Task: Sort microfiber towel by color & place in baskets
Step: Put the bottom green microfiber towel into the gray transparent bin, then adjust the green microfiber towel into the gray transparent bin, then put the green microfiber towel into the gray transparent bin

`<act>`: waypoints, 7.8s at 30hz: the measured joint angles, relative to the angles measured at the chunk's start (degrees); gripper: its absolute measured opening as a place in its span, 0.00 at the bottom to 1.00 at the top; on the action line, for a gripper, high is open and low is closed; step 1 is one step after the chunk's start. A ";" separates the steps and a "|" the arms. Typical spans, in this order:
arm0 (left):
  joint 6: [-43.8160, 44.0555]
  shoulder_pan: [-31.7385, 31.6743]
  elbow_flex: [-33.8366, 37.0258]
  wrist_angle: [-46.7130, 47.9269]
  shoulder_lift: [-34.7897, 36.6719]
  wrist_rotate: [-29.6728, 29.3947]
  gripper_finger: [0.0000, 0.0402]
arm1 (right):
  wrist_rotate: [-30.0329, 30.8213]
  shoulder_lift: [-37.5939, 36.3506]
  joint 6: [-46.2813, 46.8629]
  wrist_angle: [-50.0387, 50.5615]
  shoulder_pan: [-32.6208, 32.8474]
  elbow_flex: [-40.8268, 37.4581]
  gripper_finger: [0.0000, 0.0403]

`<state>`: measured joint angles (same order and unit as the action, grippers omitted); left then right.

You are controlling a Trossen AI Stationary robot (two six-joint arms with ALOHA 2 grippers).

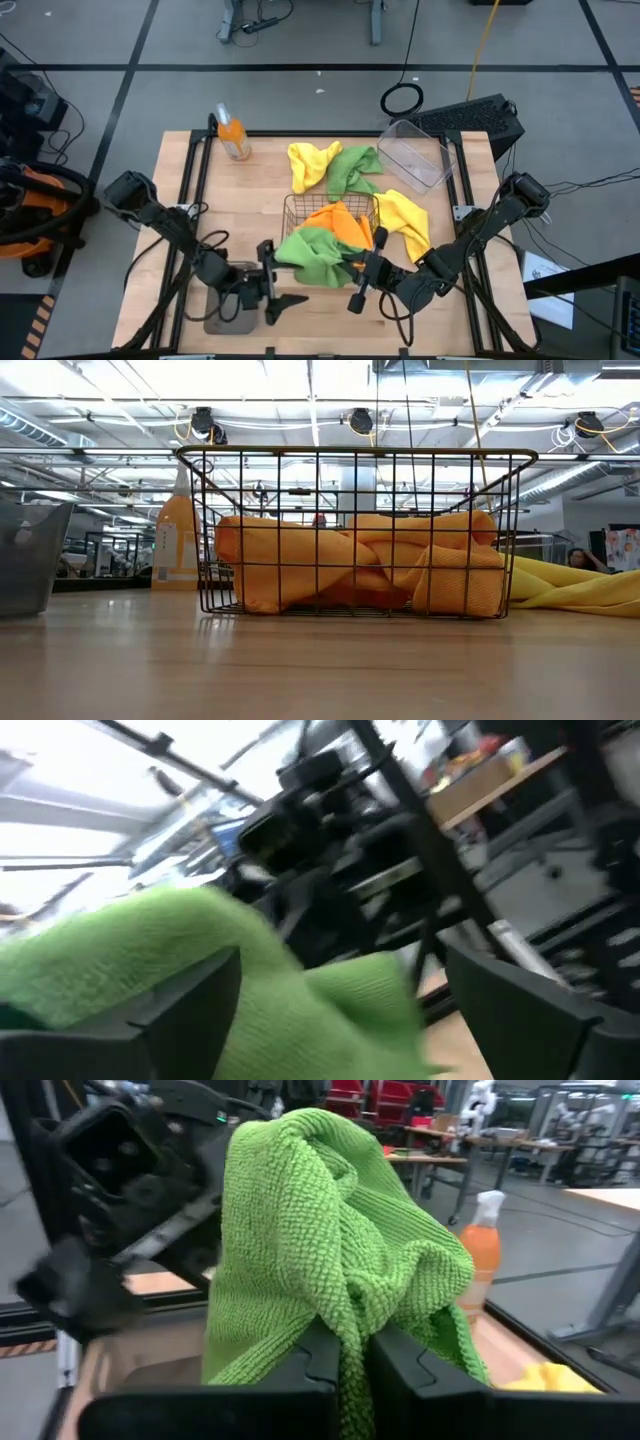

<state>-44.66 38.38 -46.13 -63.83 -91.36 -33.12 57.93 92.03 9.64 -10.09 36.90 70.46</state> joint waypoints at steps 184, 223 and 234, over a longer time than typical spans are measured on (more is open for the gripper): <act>108.65 14.83 -1.14 105.40 6.01 20.30 0.08 | -3.41 -1.46 1.43 12.04 8.73 -0.04 0.49; 61.47 -0.64 -2.20 90.02 27.68 -22.96 0.51 | -58.37 -0.39 -38.83 41.75 -68.57 -0.09 0.49; 60.69 -6.11 -2.20 87.15 25.71 -16.18 0.51 | -58.29 9.11 -45.85 43.67 -69.21 -0.02 0.55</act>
<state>16.03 32.27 -48.34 23.32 -65.65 -49.30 -0.36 101.14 -36.21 33.58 -32.32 70.43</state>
